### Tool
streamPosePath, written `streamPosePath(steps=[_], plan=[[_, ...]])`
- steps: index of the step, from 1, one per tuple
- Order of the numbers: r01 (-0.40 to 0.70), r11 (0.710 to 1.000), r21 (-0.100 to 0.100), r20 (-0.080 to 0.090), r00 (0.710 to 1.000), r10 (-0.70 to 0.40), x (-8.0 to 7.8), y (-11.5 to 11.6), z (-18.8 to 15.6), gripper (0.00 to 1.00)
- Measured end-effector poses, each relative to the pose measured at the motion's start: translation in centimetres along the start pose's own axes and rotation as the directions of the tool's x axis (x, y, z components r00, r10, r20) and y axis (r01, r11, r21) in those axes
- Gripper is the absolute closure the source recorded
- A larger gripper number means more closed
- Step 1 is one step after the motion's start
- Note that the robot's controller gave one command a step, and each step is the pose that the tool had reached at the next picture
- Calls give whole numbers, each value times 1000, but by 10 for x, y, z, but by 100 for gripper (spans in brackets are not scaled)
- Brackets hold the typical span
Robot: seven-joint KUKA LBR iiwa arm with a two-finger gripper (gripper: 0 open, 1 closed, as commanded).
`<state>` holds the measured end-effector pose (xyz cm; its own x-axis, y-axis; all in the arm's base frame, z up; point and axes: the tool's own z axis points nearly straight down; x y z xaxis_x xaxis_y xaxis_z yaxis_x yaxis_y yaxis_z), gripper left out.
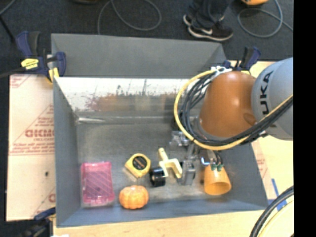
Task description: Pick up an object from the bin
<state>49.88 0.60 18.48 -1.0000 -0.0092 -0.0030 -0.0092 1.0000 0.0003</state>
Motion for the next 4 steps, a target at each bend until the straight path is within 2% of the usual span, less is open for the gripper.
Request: streamPosePath(steps=[1,2,3,4], plan=[[0,1000,0,0,1000,0,0,0,0,0],[-52,999,-1,9,999,52,-6,-8,46,0],[-101,995,-2,15,995,101,-19,-3,110,100],[-101,995,-2,15,995,101,-19,-3,110,100]])
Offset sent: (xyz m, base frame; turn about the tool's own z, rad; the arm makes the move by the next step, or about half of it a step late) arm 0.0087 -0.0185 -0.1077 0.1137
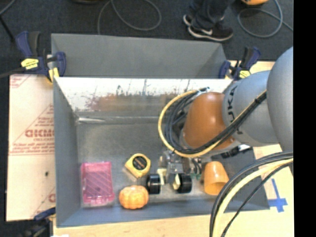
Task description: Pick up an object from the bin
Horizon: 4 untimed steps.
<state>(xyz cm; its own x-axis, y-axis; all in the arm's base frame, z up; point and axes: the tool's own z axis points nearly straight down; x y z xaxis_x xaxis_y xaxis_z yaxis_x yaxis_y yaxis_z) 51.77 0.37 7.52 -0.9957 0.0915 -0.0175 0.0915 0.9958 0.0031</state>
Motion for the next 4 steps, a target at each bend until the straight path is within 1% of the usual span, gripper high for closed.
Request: streamPosePath(steps=[1,2,3,4], plan=[[20,1000,1,-4,1000,-20,3,-2,-19,100],[53,999,1,3,999,-53,-7,-1,-42,100],[56,998,2,-8,998,-56,-10,-3,-83,100],[45,999,1,19,999,-45,-18,-7,-81,100]])
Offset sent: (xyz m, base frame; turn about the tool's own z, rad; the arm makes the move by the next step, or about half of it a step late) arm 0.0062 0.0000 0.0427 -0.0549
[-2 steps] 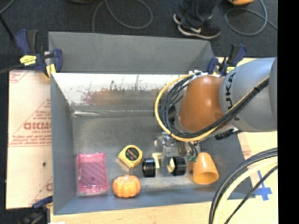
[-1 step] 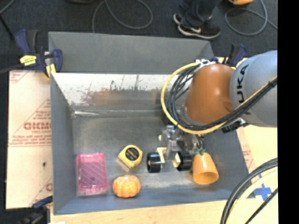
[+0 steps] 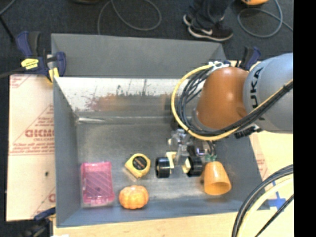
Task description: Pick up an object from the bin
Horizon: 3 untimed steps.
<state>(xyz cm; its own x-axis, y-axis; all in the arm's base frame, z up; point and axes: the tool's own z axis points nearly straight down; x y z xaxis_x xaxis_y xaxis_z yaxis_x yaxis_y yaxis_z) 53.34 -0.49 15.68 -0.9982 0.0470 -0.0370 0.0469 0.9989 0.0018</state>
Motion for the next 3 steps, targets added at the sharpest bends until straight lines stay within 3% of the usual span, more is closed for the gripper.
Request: streamPosePath(steps=[1,2,3], plan=[[-6,1000,1,-36,999,6,9,-3,-8,100],[-41,999,-1,7,999,41,-14,-8,-8,100],[-51,999,2,-37,998,51,9,-14,-4,100]])
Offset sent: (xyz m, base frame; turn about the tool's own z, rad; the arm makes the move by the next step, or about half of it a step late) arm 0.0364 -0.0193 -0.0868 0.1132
